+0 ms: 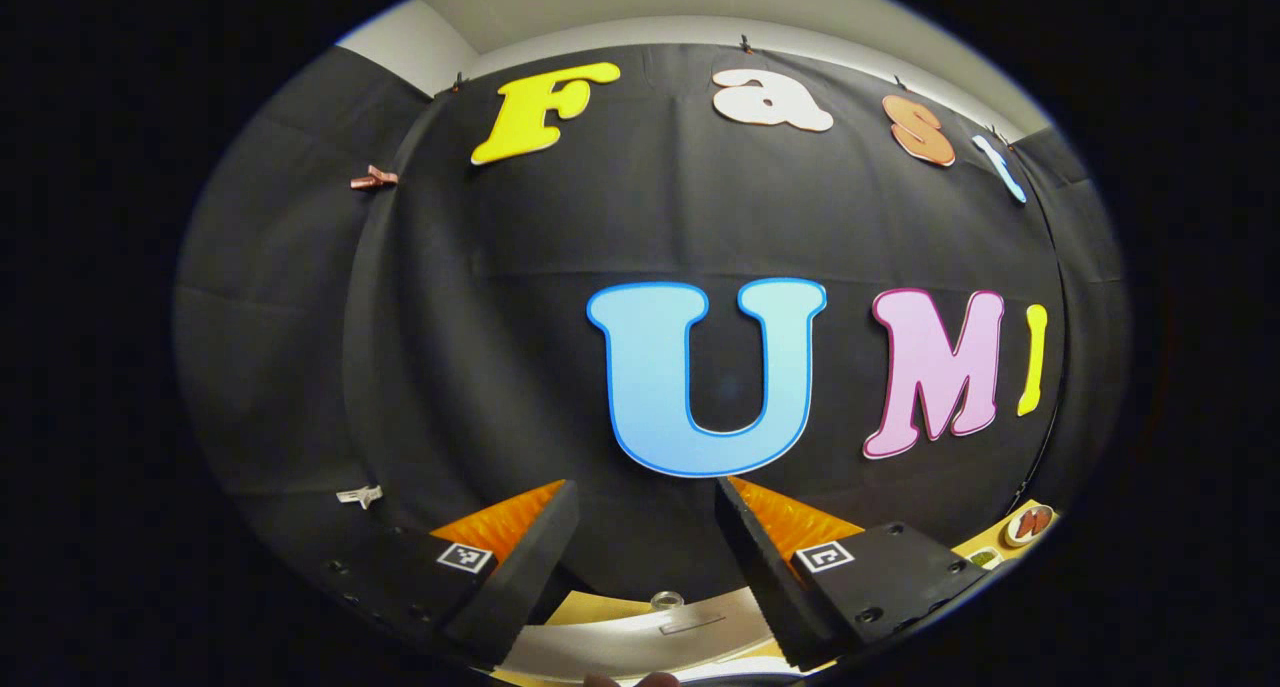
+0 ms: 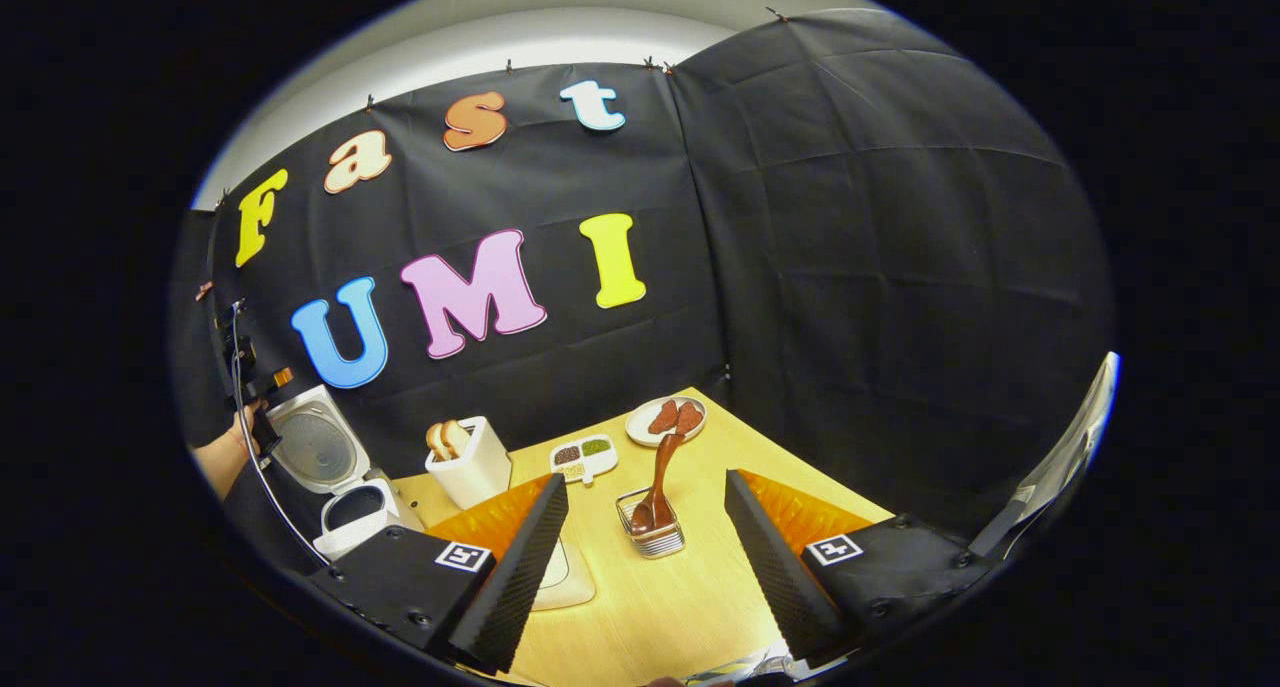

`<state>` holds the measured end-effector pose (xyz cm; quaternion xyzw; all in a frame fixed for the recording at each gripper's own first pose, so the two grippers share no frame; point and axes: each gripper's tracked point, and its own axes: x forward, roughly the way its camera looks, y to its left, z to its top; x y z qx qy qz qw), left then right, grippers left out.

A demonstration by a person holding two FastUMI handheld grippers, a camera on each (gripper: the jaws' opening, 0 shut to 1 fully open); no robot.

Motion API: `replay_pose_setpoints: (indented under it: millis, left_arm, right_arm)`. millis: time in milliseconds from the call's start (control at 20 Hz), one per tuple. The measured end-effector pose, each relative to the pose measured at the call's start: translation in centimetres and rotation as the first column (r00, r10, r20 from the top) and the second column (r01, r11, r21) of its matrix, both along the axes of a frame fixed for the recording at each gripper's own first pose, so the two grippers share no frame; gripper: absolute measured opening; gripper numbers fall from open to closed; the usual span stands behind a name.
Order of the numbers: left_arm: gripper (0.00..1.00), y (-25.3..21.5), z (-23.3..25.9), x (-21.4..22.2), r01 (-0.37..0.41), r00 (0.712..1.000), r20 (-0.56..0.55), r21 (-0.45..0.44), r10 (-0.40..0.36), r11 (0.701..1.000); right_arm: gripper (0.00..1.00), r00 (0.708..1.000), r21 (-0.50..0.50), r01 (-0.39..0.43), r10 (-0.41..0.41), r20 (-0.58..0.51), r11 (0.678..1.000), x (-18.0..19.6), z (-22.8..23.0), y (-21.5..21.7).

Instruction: Close the left gripper, press the button to open the rice cooker; take a wooden spoon from the chopstick holder with the right hand, scoop a spoonful of rice and pour it into the rice cooker, then put the wooden spoon back into the chopstick holder.

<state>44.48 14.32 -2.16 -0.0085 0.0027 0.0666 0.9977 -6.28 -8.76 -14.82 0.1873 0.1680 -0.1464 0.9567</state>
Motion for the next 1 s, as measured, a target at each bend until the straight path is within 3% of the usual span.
replay_pose_setpoints:
  millis: [100,300,550,750,1000]
  left_arm:
    - [0.93,0.3,-1.8,0.6,-0.022,0.998,-0.054,0.026,0.023,0.999]
    - [0.98,1.5,-3.7,-0.3,-0.071,0.991,-0.118,-0.021,0.068,0.997]
    - [0.99,0.0,-4.9,-4.5,-0.067,0.979,-0.197,-0.081,0.050,0.995]
    - [1.00,-2.5,-6.6,-9.2,-0.083,0.971,-0.232,-0.101,0.058,0.991]
    - [1.00,-4.8,-11.4,-15.4,-0.147,0.947,-0.305,-0.143,0.098,0.979]
  right_arm:
    - [0.99,1.000,0.011,-0.003,0.003,0.009,1.000,0.2,0.7,0.1]
    - [0.98,0.999,0.030,-0.033,0.032,0.021,0.999,1.4,1.2,0.4]
    - [0.98,0.993,0.082,-0.113,0.110,0.039,0.990,3.4,1.7,2.0]
    - [0.98,0.982,0.068,-0.183,0.180,0.048,0.981,4.3,1.8,2.4]
    - [0.99,0.973,0.074,-0.226,0.222,0.068,0.971,5.0,1.7,2.1]
